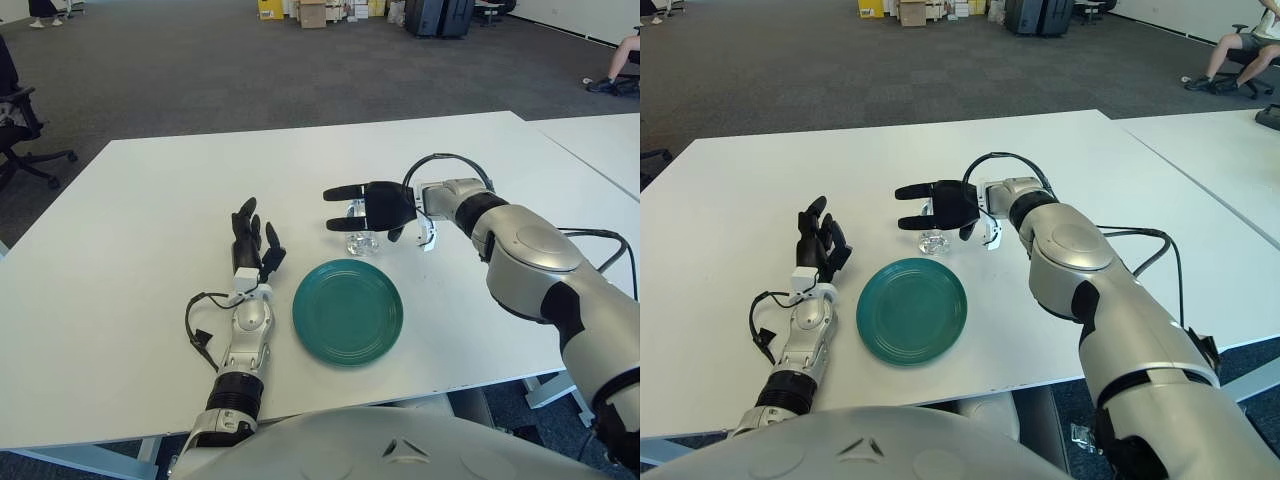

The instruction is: Put the bottle into the plate.

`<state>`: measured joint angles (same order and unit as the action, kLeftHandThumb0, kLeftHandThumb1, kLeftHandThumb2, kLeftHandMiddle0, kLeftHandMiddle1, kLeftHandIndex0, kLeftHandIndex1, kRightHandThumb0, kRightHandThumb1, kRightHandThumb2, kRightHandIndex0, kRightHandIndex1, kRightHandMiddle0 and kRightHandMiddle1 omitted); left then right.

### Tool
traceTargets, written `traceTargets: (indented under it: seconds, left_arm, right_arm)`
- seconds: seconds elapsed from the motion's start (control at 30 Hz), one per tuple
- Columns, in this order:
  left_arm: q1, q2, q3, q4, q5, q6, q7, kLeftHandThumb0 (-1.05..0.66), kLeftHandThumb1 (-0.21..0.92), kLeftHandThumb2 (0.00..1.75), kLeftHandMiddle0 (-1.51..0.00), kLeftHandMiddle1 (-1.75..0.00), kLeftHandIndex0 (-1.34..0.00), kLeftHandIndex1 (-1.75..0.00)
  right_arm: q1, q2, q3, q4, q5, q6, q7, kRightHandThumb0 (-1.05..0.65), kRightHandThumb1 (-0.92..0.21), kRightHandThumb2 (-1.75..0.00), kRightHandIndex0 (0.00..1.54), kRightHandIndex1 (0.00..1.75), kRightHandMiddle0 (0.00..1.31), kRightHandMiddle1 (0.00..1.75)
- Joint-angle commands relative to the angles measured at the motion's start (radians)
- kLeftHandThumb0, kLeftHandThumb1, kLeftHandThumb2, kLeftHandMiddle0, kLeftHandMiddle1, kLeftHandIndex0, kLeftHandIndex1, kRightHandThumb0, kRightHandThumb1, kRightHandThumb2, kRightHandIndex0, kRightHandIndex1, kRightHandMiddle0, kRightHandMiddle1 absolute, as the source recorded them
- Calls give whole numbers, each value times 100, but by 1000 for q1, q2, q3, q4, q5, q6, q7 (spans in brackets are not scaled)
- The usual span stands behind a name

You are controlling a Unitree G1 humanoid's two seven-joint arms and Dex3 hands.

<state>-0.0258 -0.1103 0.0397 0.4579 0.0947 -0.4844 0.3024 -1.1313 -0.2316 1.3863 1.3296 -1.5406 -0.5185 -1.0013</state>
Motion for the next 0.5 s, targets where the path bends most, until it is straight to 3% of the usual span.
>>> traceTargets:
  seconds: [0.0, 0.47]
  left_arm:
    - [6, 0, 2, -13, 2, -1, -1, -77, 92, 82, -34, -1, 0, -79]
    - [6, -8, 2, -16, 9, 2, 12, -77, 92, 82, -34, -1, 0, -78]
  right_arm:
    - [6, 11, -12, 11, 22, 17, 18, -81, -92, -32, 0, 0, 0, 9]
    - [20, 32, -7, 18, 17, 52, 16, -84, -92, -28, 0, 0, 0, 6]
